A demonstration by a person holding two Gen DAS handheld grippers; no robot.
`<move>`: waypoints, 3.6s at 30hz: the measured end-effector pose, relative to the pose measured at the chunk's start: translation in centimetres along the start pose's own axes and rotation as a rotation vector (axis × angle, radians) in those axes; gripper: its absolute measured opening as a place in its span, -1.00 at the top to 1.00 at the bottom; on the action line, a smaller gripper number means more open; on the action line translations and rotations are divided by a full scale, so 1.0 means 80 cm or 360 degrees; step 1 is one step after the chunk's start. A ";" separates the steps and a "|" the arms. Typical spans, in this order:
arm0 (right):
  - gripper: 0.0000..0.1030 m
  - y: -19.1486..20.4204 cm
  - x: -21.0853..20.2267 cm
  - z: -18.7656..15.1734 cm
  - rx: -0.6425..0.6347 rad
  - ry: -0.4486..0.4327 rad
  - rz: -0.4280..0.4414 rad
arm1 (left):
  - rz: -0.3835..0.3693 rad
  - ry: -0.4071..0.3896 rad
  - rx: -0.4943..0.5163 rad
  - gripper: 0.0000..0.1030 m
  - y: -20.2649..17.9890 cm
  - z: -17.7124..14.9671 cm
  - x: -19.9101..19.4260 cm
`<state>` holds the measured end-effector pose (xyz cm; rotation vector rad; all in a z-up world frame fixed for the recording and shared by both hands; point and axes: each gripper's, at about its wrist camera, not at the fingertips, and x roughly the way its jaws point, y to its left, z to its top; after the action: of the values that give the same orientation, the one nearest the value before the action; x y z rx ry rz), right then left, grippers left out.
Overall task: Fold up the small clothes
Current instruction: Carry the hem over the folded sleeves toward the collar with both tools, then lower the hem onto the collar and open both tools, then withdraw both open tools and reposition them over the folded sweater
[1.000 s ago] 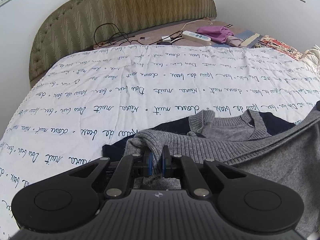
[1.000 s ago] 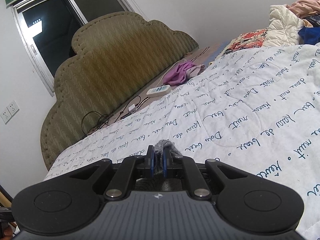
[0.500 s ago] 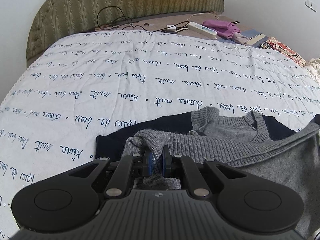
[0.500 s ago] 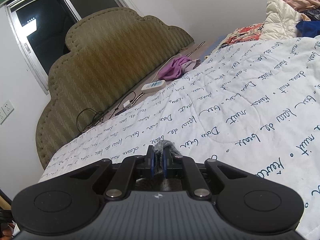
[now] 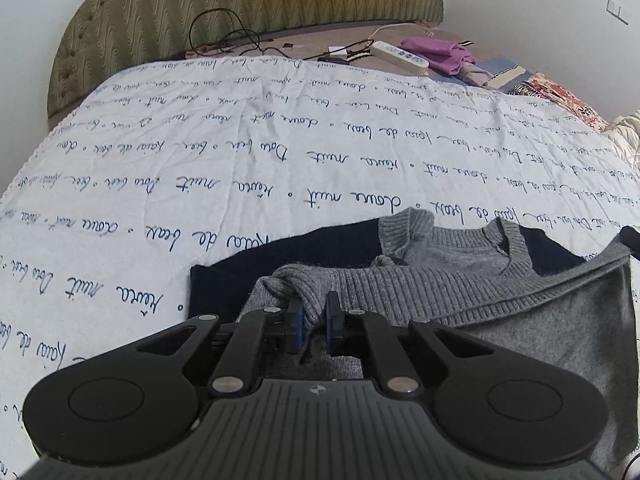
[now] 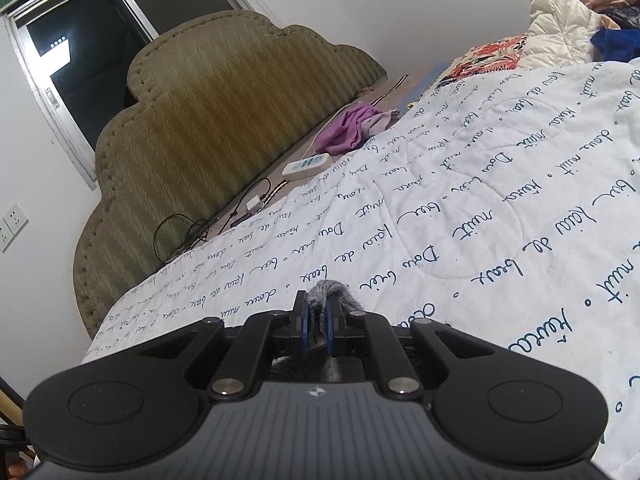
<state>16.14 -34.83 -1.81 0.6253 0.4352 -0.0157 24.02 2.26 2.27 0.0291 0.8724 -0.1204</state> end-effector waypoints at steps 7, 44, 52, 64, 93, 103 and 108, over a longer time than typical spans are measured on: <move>0.84 -0.001 0.003 0.002 -0.0004 -0.0005 -0.0013 | 0.0021 -0.0051 -0.0012 0.81 -0.004 0.014 -0.006; 0.84 0.085 0.093 -0.060 -0.0505 0.0617 0.0164 | 0.0093 0.0010 -0.0043 0.31 -0.004 0.023 0.030; 0.84 0.085 0.116 -0.049 -0.0377 0.0537 0.0060 | 0.0150 -0.0038 -0.0027 -0.16 0.006 0.026 0.021; 0.71 0.160 0.110 -0.097 -0.0819 0.0643 0.0115 | 0.0249 -0.0202 0.0111 -0.61 0.006 0.008 -0.002; -0.28 0.311 0.165 -0.123 -0.0221 0.0825 0.0846 | 0.0376 -0.0001 0.0196 -0.58 0.111 -0.163 -0.073; -0.40 0.297 0.054 -0.173 -0.1027 0.0690 0.0442 | 0.0298 -0.0040 0.0098 -0.55 0.137 -0.152 -0.087; -0.54 0.285 -0.013 -0.195 -0.1276 0.0548 0.0364 | 0.0143 -0.0045 -0.0010 -0.57 0.145 -0.122 -0.086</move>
<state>12.36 -7.50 0.15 -0.1238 0.6470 0.4705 13.56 15.13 0.99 0.0604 0.8416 -0.0337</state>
